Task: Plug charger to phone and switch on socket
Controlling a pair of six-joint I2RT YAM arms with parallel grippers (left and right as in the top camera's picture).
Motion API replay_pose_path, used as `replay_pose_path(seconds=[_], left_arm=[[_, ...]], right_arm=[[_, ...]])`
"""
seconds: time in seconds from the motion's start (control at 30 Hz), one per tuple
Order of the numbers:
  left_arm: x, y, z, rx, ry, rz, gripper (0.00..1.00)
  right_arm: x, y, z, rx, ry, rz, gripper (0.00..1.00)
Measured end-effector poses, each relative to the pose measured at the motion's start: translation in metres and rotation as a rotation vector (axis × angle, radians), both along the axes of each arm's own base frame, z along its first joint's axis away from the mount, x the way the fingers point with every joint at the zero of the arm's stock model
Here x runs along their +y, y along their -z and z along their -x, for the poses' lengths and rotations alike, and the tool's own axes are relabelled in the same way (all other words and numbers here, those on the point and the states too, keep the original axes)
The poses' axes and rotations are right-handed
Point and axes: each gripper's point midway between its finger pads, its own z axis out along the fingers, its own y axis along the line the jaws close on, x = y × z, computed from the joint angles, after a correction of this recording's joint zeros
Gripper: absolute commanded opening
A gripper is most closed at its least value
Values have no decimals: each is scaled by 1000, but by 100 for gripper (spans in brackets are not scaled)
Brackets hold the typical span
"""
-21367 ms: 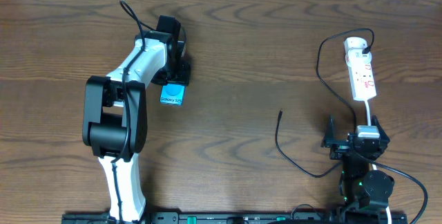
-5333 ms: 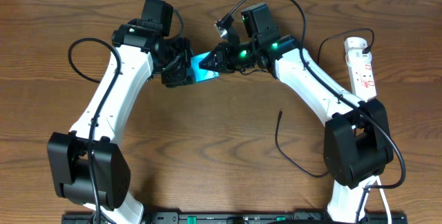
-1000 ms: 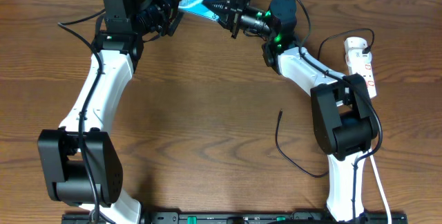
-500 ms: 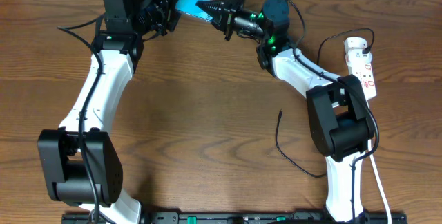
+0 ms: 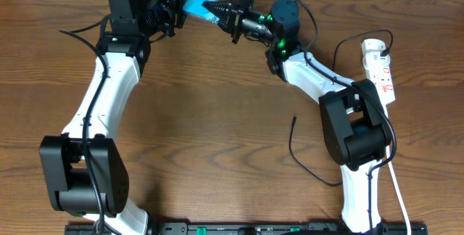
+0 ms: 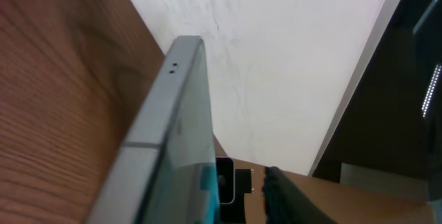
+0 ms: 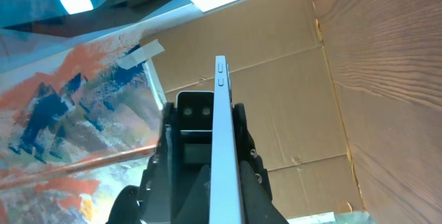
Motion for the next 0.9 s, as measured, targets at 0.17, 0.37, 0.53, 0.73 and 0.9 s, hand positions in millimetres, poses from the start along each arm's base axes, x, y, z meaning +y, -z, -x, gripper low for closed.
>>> replay_pose_path(seconds=[0.17, 0.37, 0.53, 0.73, 0.9], left_arm=[[1, 1, 0, 6, -5, 3, 28], [1, 1, 0, 8, -6, 3, 20], [1, 3, 0, 13, -11, 0, 10], [2, 4, 0, 13, -11, -2, 8], [2, 4, 0, 13, -11, -2, 8]], right_arm=[[0, -1, -1, 6, 4, -5, 1], [-1, -1, -1, 10, 9, -9, 1], [-1, -3, -3, 12, 16, -14, 1], [-1, -3, -3, 28, 16, -20, 1], [-1, -3, -3, 35, 16, -23, 1]])
